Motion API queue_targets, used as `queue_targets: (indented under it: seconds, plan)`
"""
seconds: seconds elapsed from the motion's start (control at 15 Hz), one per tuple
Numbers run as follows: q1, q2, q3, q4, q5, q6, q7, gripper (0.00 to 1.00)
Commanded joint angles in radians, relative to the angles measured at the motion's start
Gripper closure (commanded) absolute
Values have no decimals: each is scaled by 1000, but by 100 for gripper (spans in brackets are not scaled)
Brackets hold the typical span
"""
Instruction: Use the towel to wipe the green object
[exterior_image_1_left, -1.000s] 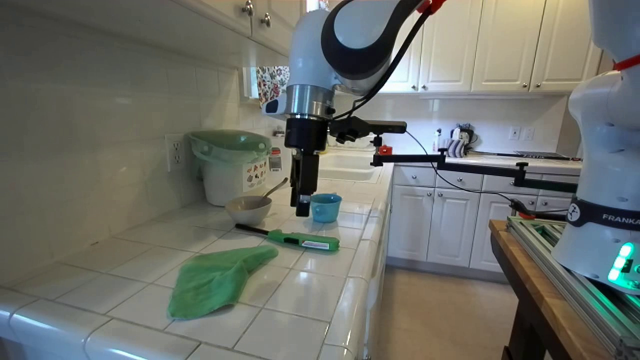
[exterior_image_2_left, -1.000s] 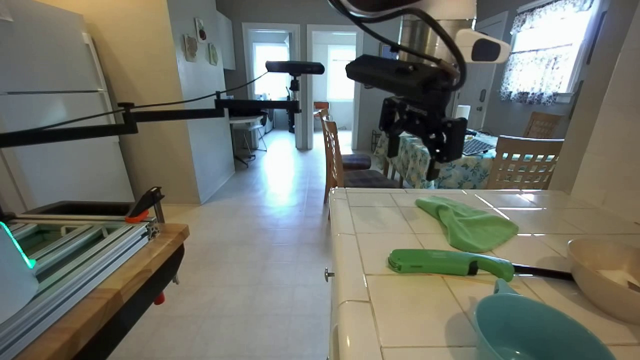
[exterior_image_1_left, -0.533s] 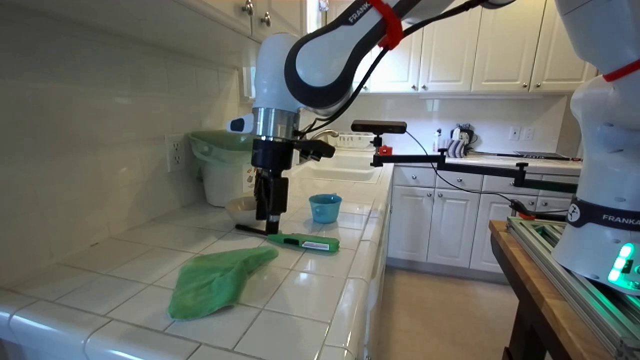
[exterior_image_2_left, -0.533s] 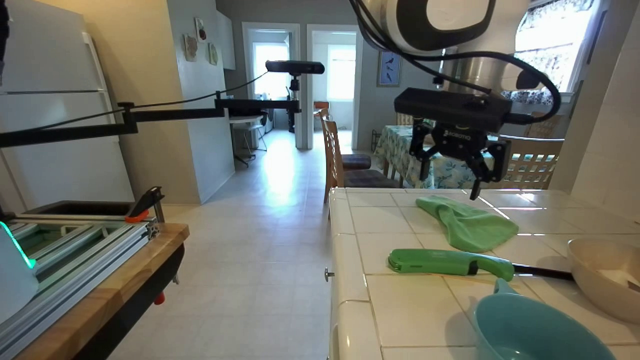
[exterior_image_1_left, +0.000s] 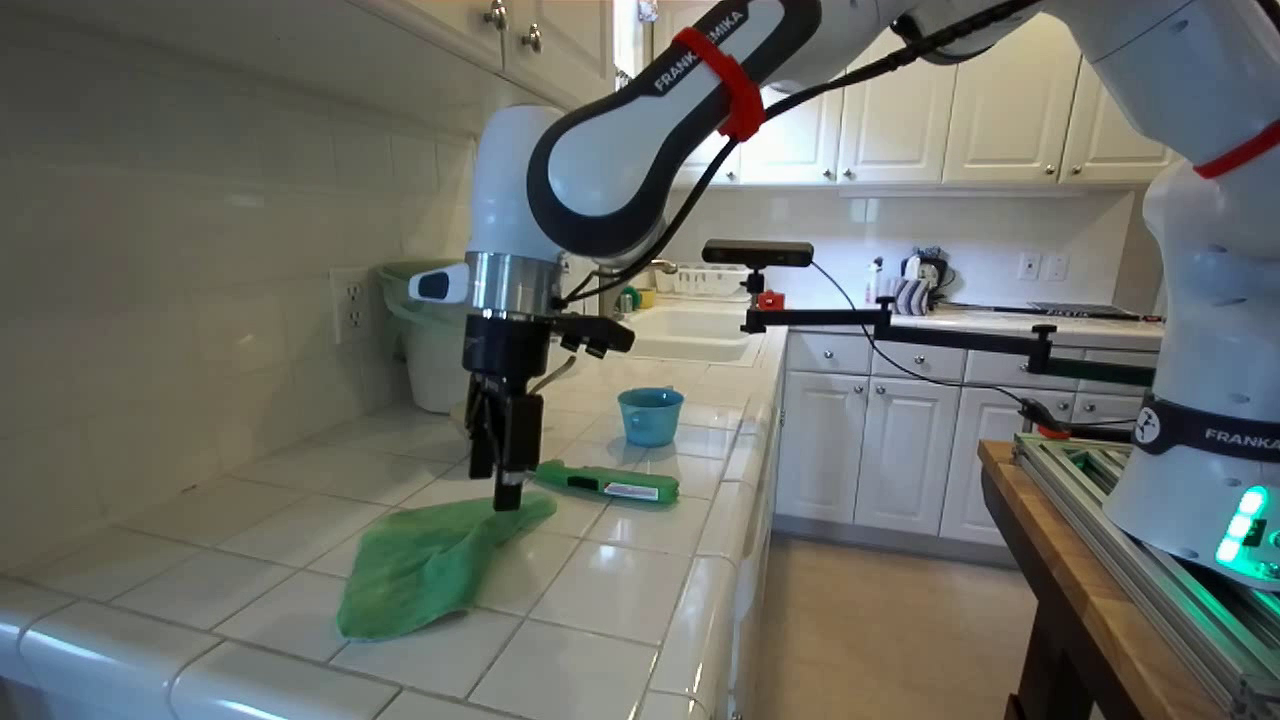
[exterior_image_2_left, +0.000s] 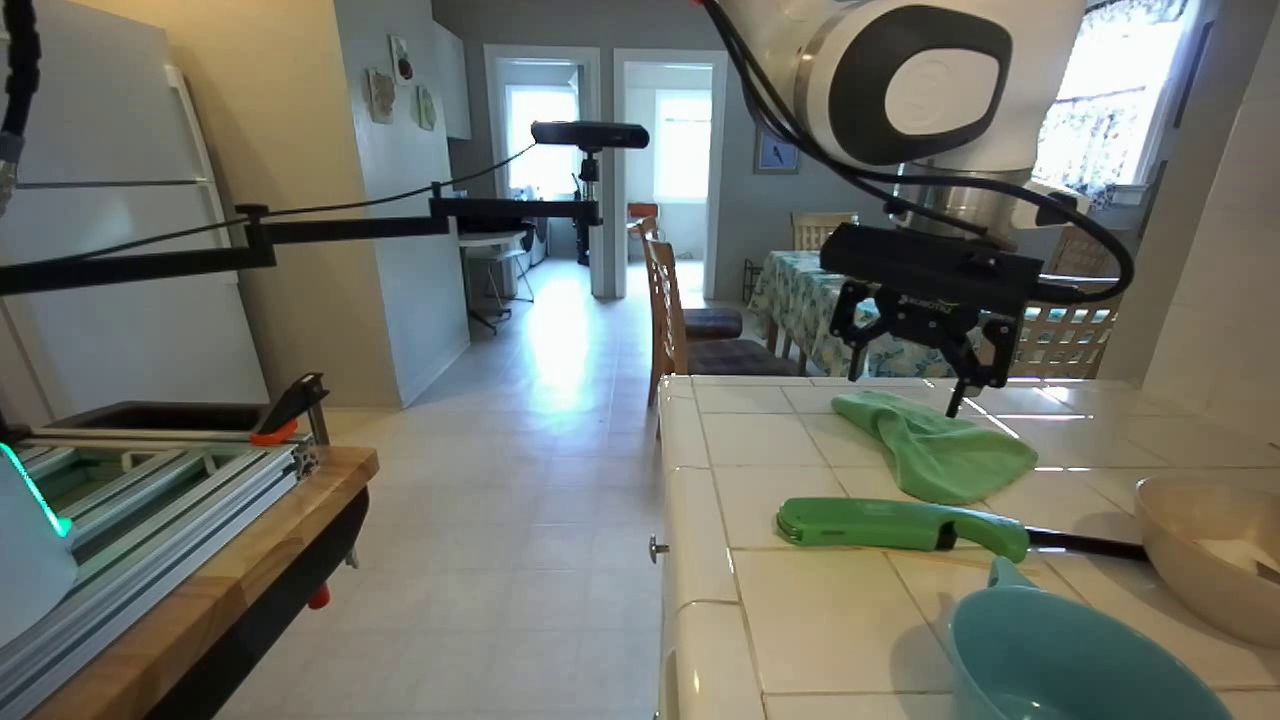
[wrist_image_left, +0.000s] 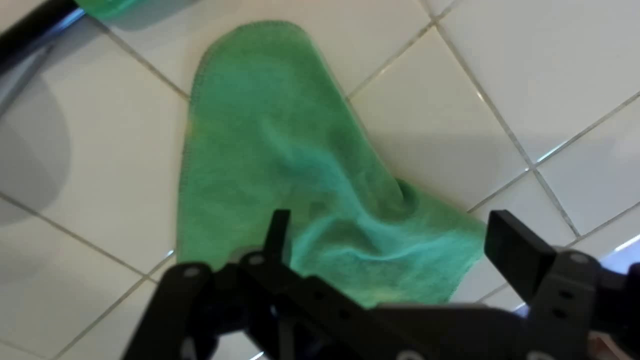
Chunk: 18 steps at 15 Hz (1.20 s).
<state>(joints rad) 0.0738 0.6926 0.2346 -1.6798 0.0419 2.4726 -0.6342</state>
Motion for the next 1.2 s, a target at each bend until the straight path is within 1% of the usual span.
queue_targets:
  seconds: [0.0,0.2,0.27,0.33,0.47,0.53,0.6,0.73,0.87,0.93,1.07,1.13]
  plan:
    - [0,61,11,75,-55,-23,-30,0]
    - [9,90,13,102,-86,-15,-26,0]
    - [11,98,14,112,-95,-17,-27,6]
    - [12,105,17,121,-101,-21,-29,28]
    - [16,118,19,132,-109,-22,-29,32]
    - [17,124,20,137,-112,-24,-29,39]
    - [16,129,21,141,-112,-25,-29,48]
    - [16,139,20,147,-114,-26,-28,65]
    - [16,143,20,148,-117,-25,-28,78]
    - [16,144,21,151,-118,-25,-29,87]
    - [18,130,21,139,-121,-25,-23,100]
    - [17,113,19,121,-122,-27,-15,100]
